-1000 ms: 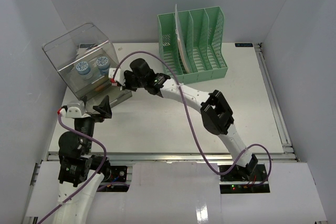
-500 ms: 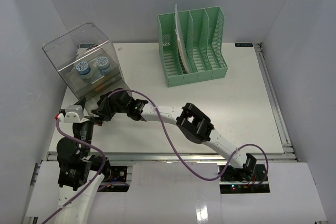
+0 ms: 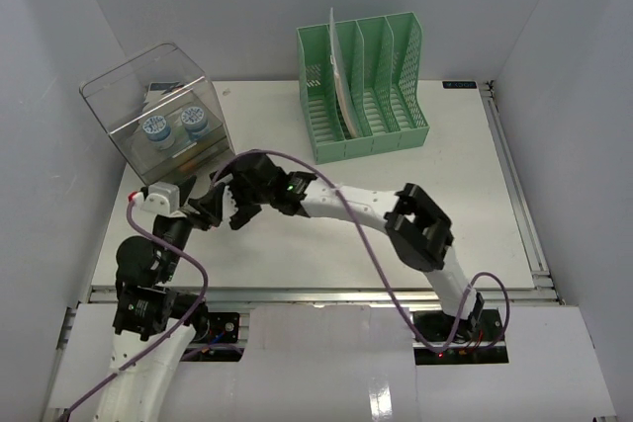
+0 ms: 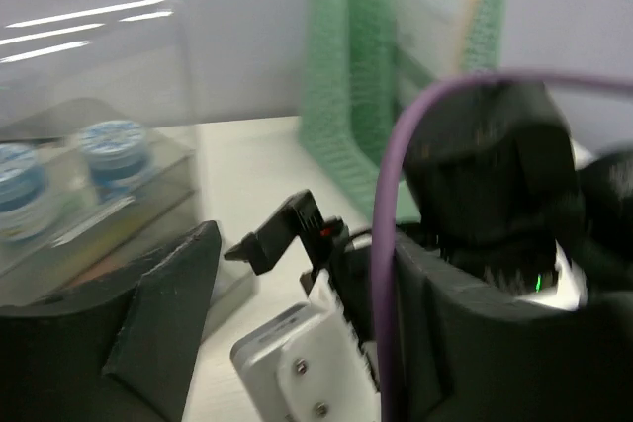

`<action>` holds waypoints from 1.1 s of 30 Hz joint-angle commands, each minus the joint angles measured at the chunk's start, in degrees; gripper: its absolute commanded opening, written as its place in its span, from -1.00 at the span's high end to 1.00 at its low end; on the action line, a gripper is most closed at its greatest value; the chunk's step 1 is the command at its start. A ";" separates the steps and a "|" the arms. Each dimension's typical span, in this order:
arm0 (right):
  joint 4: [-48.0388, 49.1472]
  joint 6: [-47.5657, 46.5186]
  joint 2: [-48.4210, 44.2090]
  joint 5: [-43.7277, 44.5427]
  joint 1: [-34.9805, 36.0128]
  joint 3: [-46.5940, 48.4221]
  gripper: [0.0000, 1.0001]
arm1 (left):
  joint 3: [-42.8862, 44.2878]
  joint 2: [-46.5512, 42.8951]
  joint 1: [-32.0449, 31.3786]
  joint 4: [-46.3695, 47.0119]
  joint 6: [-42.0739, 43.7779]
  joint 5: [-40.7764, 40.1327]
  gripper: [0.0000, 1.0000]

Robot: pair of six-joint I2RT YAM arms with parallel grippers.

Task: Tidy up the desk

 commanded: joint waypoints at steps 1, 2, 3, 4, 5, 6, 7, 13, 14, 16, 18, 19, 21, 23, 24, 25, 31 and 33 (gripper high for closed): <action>-30.77 1.20 -16.82 -23.12 -6.51 -5.97 -0.78 | 1.69 8.78 0.21 -0.84 0.53 11.94 -0.07; -36.77 0.44 -19.92 -28.92 -8.43 -7.77 -0.66 | 1.86 11.35 0.21 -0.76 0.49 13.03 0.11; -39.42 -0.16 -22.63 -31.35 -10.03 -11.23 -0.54 | 2.23 13.94 0.21 -1.02 0.56 15.02 0.27; -42.07 -0.75 -25.33 -33.77 -11.62 -14.70 -0.41 | 2.60 16.53 0.21 -1.28 0.63 17.01 0.44; -42.77 -0.83 -28.06 -35.35 -13.14 -18.56 -0.30 | 3.32 19.74 0.24 -2.12 0.82 17.79 0.61; -42.91 -0.77 -30.79 -36.67 -14.63 -22.53 -0.19 | 4.16 23.12 0.27 -3.13 1.04 18.20 0.78; -42.87 -0.73 -33.37 -37.78 -16.04 -26.15 -0.10 | 5.01 26.33 0.30 -4.16 1.36 18.53 0.90; -37.54 1.46 -50.73 -45.71 -26.43 -44.19 0.34 | 11.42 45.29 0.30 -12.00 9.80 14.62 0.98; -35.74 2.01 -52.43 -46.43 -28.20 -46.03 0.34 | 11.85 48.13 0.30 -12.86 10.69 13.44 0.99; -31.55 2.69 -56.47 -46.40 -29.95 -49.74 0.34 | 13.04 50.84 0.34 -13.55 12.44 11.05 1.00; -29.53 4.00 -58.49 -44.43 -31.58 -51.21 0.34 | 13.95 51.64 0.30 -13.20 12.34 10.02 1.00; -29.26 4.53 -58.63 -44.40 -32.79 -51.52 0.34 | 14.11 51.40 0.33 -12.68 12.19 10.09 1.00; -29.20 5.31 -57.84 -45.03 -34.75 -51.69 0.32 | 13.92 50.59 0.32 -11.05 12.14 10.54 1.00; -29.29 5.90 -57.35 -45.24 -35.31 -51.78 0.31 | 13.26 50.32 0.38 -10.33 12.48 9.63 0.98; -29.25 5.99 -57.20 -45.23 -35.33 -51.75 0.30 | 12.83 50.82 0.38 -10.10 13.21 8.64 0.96; -29.17 6.07 -56.96 -45.31 -35.37 -51.67 0.28 | 12.32 51.97 0.38 -10.02 14.01 7.05 0.94; -29.11 6.31 -56.51 -45.50 -35.44 -51.96 0.24 | 11.12 58.80 0.38 -8.96 14.41 0.27 0.90; -29.06 6.42 -56.56 -45.82 -35.65 -52.12 0.24 | 11.71 61.16 0.38 -8.59 14.78 -2.06 0.88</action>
